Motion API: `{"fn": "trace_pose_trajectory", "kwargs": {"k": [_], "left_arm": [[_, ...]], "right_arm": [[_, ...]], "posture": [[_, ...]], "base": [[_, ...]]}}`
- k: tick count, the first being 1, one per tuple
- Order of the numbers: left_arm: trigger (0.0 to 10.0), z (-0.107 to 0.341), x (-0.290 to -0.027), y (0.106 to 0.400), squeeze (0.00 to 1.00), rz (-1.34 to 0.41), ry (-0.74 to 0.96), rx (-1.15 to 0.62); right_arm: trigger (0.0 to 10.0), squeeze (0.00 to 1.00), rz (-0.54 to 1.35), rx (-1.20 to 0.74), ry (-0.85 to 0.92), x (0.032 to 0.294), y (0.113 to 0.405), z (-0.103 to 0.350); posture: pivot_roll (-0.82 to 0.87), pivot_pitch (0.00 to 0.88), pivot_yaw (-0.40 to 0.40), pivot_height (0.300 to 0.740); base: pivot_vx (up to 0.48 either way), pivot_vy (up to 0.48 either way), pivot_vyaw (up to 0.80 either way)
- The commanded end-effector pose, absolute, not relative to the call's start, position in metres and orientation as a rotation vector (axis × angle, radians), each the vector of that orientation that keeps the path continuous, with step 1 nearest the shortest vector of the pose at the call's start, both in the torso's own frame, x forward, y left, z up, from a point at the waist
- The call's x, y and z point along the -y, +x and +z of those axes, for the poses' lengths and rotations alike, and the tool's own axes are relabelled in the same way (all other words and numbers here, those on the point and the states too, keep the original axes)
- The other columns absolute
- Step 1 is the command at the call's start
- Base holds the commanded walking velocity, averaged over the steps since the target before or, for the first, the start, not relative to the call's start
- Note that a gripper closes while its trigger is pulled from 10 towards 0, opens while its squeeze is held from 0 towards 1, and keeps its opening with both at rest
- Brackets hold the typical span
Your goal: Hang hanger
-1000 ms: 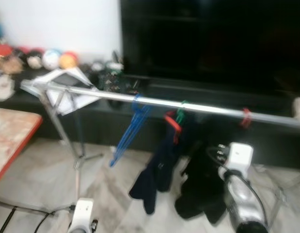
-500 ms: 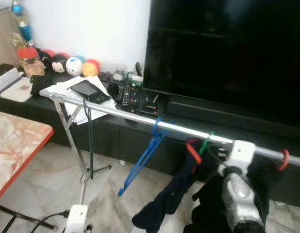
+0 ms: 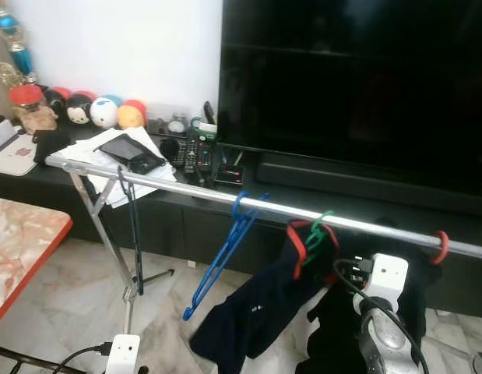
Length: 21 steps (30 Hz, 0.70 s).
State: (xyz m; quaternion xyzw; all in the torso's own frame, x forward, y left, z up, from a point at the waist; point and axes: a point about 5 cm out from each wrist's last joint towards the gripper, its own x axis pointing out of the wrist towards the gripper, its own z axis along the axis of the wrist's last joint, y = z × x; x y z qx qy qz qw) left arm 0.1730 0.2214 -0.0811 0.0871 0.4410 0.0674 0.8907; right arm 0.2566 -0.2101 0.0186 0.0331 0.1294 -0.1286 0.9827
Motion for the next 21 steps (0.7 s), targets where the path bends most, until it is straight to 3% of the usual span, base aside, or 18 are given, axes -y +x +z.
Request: {"fn": "trace_pose_trajectory", "kwargs": {"k": [1, 12, 16, 21], "left_arm": [[10.0, -0.084, -0.219, 0.167, 0.00, 0.129, 0.183, -0.940], [10.0, -0.086, -0.219, 0.165, 0.00, 0.131, 0.185, -0.953], [10.0, -0.086, -0.219, 0.165, 0.00, 0.129, 0.188, -0.956], [10.0, -0.086, -0.220, 0.165, 0.00, 0.128, 0.195, -0.961]], "right_arm": [[10.0, 0.00, -0.273, -0.248, 0.078, 0.212, 0.257, 0.023], [10.0, 0.00, -0.278, -0.134, -0.092, 0.213, 0.238, 0.045], [10.0, 0.00, -0.308, -0.157, -0.205, 0.220, 0.208, 0.051], [10.0, 0.00, -0.412, -0.233, -0.225, 0.233, 0.180, 0.053]], "posture": [[-0.04, 0.000, -0.083, 0.740], [-0.05, 0.000, -0.086, 0.740], [-0.06, 0.000, -0.088, 0.740], [-0.07, 0.000, -0.087, 0.740]], "base": [[0.000, 0.000, 0.00], [0.000, 0.000, 0.00], [0.000, 0.000, 0.00], [0.000, 0.000, 0.00]]}}
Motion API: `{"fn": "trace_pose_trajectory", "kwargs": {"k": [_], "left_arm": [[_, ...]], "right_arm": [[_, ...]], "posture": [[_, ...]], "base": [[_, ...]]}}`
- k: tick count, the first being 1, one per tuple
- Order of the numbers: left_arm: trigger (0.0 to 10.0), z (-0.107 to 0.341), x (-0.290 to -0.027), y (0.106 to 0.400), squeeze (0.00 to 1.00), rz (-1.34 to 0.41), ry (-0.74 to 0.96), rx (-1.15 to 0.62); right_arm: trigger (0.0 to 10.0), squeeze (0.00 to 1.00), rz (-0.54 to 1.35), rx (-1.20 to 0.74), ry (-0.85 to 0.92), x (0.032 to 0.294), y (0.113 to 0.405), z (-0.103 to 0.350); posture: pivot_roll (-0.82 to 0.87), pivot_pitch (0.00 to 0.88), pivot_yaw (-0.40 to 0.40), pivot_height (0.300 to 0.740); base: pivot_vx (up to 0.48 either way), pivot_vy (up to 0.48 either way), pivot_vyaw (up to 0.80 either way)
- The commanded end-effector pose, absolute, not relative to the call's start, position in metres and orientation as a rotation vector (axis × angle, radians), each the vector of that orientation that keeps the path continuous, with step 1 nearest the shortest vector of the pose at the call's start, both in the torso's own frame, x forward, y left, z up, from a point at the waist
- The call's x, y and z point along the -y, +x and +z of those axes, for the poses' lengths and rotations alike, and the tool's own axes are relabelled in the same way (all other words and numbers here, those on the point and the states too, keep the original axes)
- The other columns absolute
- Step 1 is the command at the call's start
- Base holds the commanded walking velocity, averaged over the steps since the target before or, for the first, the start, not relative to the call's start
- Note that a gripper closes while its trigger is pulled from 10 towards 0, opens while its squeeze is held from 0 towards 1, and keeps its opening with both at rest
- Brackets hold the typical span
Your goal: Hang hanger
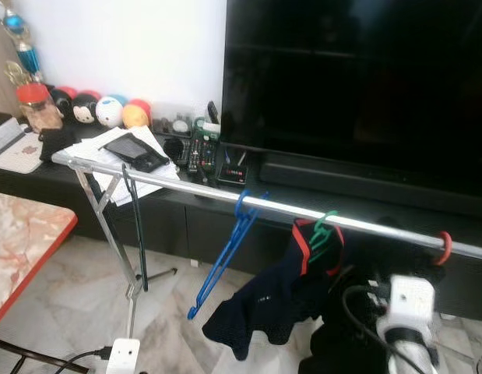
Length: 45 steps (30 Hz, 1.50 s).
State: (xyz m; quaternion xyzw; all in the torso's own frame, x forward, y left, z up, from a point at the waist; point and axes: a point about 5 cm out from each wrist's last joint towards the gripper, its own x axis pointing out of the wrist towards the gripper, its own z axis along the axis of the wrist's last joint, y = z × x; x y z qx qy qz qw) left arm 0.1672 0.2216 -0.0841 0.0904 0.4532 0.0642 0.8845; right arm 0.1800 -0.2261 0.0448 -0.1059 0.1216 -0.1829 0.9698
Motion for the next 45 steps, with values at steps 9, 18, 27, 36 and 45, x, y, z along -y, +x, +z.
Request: {"fn": "trace_pose_trajectory", "kwargs": {"k": [9, 18, 27, 36, 45], "left_arm": [[10.0, -0.086, -0.221, 0.165, 0.00, 0.128, 0.201, -0.967], [10.0, -0.086, -0.222, 0.165, 0.00, 0.132, 0.202, -0.970], [10.0, -0.086, -0.223, 0.163, 0.00, 0.132, 0.204, -0.978], [10.0, -0.087, -0.224, 0.162, 0.00, 0.128, 0.212, -0.980], [10.0, -0.087, -0.225, 0.160, 0.00, 0.128, 0.213, -0.990]], "right_arm": [[10.0, 0.00, -0.639, -0.232, -0.154, 0.259, 0.180, 0.070], [10.0, 0.00, -0.450, -0.395, 0.010, 0.237, 0.212, 0.045], [10.0, 0.00, -0.485, -0.391, -0.024, 0.238, 0.214, 0.048], [10.0, 0.00, -0.524, -0.260, -0.050, 0.244, 0.203, 0.067], [10.0, 0.00, -0.568, -0.384, -0.051, 0.251, 0.195, 0.047]], "posture": [[-0.07, 0.000, -0.088, 0.740], [-0.06, 0.000, -0.086, 0.740], [-0.06, 0.000, -0.083, 0.740], [-0.07, 0.000, -0.079, 0.740], [-0.06, 0.000, -0.079, 0.740]], "base": [[0.000, 0.000, 0.00], [0.000, 0.000, 0.00], [0.000, 0.000, 0.00], [0.000, 0.000, 0.00], [0.000, 0.000, 0.00]]}}
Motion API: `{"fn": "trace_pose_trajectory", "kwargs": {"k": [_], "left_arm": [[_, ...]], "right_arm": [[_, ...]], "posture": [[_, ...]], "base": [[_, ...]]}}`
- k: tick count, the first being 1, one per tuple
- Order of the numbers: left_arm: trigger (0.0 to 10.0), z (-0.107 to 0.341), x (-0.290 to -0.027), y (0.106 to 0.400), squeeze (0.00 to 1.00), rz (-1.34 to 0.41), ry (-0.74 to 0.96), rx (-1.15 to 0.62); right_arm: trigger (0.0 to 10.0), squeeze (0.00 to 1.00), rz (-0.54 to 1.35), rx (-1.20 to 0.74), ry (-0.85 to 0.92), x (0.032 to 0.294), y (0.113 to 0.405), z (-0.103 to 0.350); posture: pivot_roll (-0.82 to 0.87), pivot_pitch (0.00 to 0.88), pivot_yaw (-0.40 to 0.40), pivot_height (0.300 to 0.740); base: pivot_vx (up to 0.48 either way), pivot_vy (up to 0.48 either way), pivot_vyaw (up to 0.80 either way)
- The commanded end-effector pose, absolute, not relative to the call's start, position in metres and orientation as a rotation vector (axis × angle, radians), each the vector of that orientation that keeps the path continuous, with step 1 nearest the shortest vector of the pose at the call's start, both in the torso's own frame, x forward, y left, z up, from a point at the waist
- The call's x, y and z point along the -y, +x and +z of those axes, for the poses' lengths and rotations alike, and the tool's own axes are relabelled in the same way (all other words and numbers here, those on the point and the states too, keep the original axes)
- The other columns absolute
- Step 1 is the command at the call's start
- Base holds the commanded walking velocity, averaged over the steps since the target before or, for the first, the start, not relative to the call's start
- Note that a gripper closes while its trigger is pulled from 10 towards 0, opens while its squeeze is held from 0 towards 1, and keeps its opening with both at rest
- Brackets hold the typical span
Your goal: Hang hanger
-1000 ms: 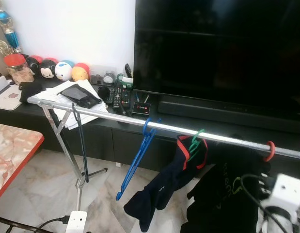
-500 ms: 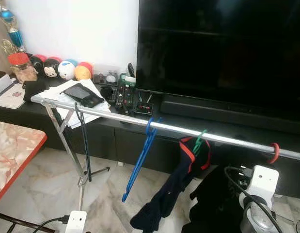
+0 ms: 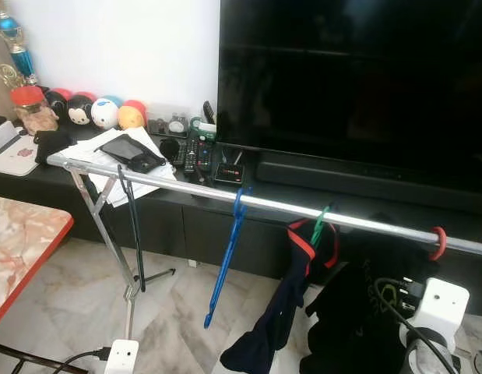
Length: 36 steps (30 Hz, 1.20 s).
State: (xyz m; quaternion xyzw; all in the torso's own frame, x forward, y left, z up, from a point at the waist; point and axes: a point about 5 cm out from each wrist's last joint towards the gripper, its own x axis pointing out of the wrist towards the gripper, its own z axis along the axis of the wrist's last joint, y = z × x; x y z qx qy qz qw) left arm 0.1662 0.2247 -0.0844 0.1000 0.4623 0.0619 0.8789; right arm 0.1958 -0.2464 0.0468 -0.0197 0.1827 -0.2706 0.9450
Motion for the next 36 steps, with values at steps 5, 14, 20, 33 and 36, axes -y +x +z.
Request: {"fn": "trace_pose_trajectory", "kwargs": {"k": [5, 14, 20, 33, 36], "left_arm": [[10.0, -0.087, -0.225, 0.160, 0.00, 0.128, 0.213, -0.993], [10.0, -0.087, -0.226, 0.160, 0.00, 0.126, 0.215, -0.994], [10.0, -0.087, -0.226, 0.160, 0.00, 0.129, 0.213, -0.995], [10.0, -0.088, -0.226, 0.159, 0.00, 0.126, 0.213, -1.003], [10.0, -0.088, -0.227, 0.158, 0.00, 0.128, 0.213, -1.004]], "right_arm": [[10.0, 0.00, -0.569, -0.387, -0.057, 0.259, 0.202, 0.048], [10.0, 0.00, -0.447, -0.428, -0.025, 0.257, 0.226, 0.038], [10.0, 0.00, -0.453, -0.436, -0.029, 0.269, 0.236, 0.039], [10.0, 0.00, -0.361, -0.589, 0.033, 0.257, 0.233, 0.012], [10.0, 0.00, -0.352, -0.594, 0.043, 0.253, 0.235, 0.009]], "posture": [[-0.06, 0.000, -0.079, 0.740], [-0.07, 0.000, -0.070, 0.740], [-0.07, 0.000, -0.070, 0.740], [-0.07, 0.000, -0.070, 0.740], [-0.07, 0.000, -0.070, 0.740]], "base": [[0.000, 0.000, 0.00], [0.000, 0.000, 0.00], [0.000, 0.000, 0.00], [0.000, 0.000, 0.00], [0.000, 0.000, 0.00]]}}
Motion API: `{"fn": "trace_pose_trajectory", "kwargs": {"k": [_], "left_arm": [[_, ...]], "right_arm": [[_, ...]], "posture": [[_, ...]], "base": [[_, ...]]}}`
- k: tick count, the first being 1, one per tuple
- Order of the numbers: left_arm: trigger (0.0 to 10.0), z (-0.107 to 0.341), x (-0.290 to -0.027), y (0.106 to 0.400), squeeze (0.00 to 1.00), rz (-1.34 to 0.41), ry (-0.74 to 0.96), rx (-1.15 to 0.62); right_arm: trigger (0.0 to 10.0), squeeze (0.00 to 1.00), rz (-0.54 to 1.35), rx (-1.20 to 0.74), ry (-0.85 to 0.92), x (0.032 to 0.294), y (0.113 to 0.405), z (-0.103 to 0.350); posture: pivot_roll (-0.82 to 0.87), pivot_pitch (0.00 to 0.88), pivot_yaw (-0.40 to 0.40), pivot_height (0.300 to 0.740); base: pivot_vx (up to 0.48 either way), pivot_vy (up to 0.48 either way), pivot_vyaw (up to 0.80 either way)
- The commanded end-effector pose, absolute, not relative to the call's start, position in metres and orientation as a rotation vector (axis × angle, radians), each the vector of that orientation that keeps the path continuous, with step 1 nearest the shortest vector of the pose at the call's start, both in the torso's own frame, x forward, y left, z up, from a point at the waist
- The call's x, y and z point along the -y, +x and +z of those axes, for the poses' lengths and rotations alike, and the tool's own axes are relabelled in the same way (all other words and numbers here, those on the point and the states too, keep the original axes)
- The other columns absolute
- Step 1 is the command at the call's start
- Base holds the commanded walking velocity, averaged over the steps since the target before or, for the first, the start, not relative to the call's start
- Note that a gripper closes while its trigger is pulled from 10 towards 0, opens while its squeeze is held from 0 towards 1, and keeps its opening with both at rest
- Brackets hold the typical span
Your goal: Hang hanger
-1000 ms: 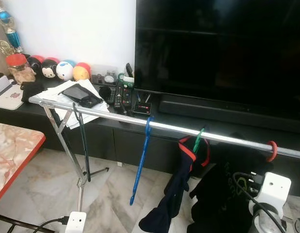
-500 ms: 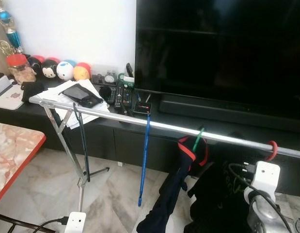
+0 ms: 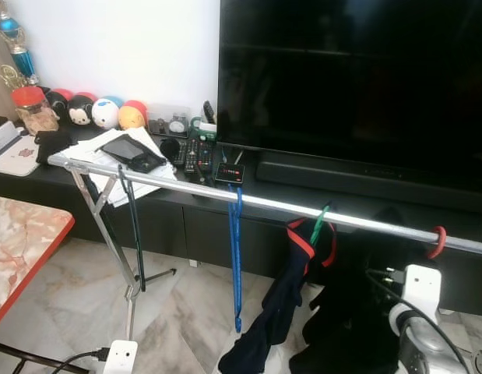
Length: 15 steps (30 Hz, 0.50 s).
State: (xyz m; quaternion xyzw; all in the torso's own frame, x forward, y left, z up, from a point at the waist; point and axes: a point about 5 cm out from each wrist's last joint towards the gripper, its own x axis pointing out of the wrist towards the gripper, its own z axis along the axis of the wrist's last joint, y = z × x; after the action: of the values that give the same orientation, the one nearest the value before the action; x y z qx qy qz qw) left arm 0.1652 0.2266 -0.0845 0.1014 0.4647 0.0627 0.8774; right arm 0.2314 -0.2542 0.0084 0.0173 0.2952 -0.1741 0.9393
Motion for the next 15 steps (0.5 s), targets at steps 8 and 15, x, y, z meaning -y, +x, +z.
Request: {"fn": "trace_pose_trajectory", "kwargs": {"k": [8, 15], "left_arm": [[10.0, -0.0879, -0.2278, 0.1573, 0.00, 0.131, 0.217, -1.003], [10.0, -0.0876, -0.2277, 0.1580, 0.00, 0.130, 0.217, -0.999]], "right_arm": [[0.0, 0.00, -0.325, -0.572, 0.050, 0.2466, 0.2416, 0.0096], [0.0, 0.00, -0.321, -0.548, 0.061, 0.2453, 0.2448, 0.0116]], "posture": [[-0.06, 0.000, -0.069, 0.740], [-0.06, 0.000, -0.069, 0.740]], "base": [[0.000, 0.000, 0.00], [0.000, 0.000, 0.00]]}}
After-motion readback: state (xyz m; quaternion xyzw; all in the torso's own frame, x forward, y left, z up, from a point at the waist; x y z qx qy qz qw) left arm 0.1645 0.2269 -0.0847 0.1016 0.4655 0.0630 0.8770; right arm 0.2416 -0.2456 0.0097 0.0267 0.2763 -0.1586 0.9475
